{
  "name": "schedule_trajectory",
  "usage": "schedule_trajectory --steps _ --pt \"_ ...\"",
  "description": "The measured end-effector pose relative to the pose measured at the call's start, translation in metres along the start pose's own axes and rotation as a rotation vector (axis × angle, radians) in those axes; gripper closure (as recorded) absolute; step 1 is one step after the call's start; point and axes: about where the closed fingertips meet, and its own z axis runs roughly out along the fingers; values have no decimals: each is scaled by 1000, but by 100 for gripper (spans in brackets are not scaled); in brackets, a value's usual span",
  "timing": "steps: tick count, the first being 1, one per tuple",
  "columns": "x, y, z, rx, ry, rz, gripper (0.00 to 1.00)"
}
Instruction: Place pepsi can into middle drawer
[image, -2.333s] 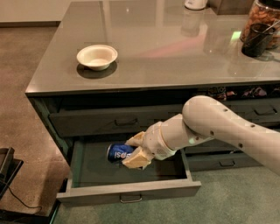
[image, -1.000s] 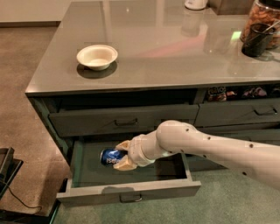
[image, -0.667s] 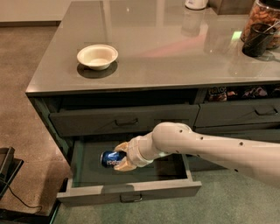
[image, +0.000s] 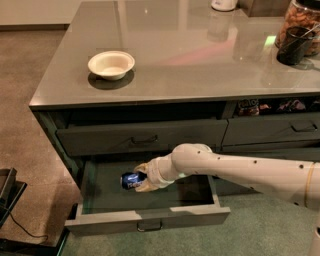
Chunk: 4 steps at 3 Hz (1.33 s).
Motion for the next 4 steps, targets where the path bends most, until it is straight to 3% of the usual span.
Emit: schedule_trajectory --steps 1,4 --pt "31 -9 22 6 -6 -5 100" --pt "110 -28 68 9 -38 64 100"
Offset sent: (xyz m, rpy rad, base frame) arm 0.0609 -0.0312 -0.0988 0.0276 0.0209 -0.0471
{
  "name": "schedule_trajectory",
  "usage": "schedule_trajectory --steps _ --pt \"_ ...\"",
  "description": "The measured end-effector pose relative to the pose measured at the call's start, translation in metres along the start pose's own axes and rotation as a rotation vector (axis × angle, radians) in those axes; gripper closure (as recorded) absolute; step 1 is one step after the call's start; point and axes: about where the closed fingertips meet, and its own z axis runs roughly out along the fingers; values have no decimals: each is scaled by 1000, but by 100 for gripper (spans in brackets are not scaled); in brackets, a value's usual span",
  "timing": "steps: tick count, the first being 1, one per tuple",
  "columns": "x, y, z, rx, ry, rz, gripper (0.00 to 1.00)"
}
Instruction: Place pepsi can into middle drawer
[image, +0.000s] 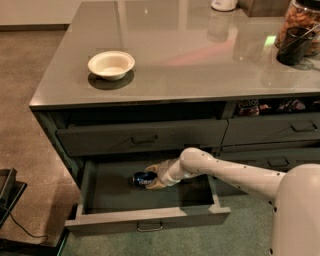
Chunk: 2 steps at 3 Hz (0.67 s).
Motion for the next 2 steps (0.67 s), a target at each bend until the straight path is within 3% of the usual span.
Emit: schedule_trajectory --steps 1,2 --pt "16 -9 10 7 -12 17 100" --pt "18 -12 11 12 -14 20 82"
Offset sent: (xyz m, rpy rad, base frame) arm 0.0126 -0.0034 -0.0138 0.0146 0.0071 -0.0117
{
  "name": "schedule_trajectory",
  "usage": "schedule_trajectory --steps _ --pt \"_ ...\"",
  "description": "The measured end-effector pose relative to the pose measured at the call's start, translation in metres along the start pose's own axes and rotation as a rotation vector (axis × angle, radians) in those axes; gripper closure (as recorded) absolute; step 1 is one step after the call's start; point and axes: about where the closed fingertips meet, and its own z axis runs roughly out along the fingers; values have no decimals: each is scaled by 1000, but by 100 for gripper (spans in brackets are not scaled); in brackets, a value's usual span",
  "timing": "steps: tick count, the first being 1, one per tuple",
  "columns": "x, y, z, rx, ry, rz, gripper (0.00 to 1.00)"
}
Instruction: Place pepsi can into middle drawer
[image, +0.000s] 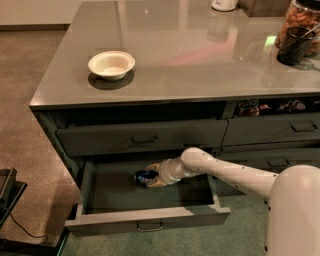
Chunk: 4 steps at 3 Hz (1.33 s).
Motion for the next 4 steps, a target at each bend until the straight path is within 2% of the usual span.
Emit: schedule_trajectory --steps 3,4 --pt "0 0 0 0 0 0 13" --pt "0 0 1 -1 -1 0 0"
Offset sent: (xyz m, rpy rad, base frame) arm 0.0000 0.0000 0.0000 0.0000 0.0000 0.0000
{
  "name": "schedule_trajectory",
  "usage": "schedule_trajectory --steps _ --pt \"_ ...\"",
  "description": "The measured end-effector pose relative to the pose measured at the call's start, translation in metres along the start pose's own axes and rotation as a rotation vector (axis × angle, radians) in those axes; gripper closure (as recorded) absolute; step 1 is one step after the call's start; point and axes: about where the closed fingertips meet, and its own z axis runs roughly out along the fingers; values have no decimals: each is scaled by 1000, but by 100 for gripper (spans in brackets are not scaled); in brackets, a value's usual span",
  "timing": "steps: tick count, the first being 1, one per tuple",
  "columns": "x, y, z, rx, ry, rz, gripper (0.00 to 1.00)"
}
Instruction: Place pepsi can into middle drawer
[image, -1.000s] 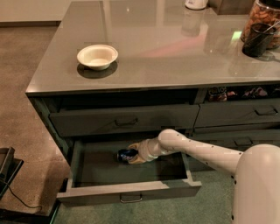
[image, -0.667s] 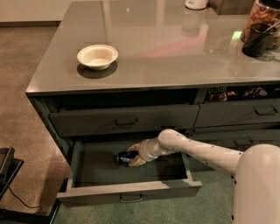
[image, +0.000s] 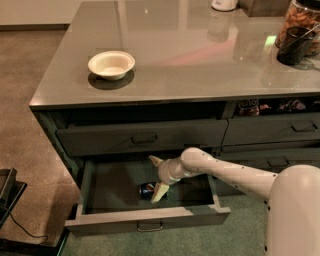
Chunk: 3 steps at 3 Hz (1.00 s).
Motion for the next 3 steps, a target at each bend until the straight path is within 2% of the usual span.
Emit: schedule_trajectory --steps 1,2,3 --pt "0 0 0 0 0 0 0" --pt "10 -2 -10 21 31 -8 0" --pt "33 -7 -40 79 80 4 0"
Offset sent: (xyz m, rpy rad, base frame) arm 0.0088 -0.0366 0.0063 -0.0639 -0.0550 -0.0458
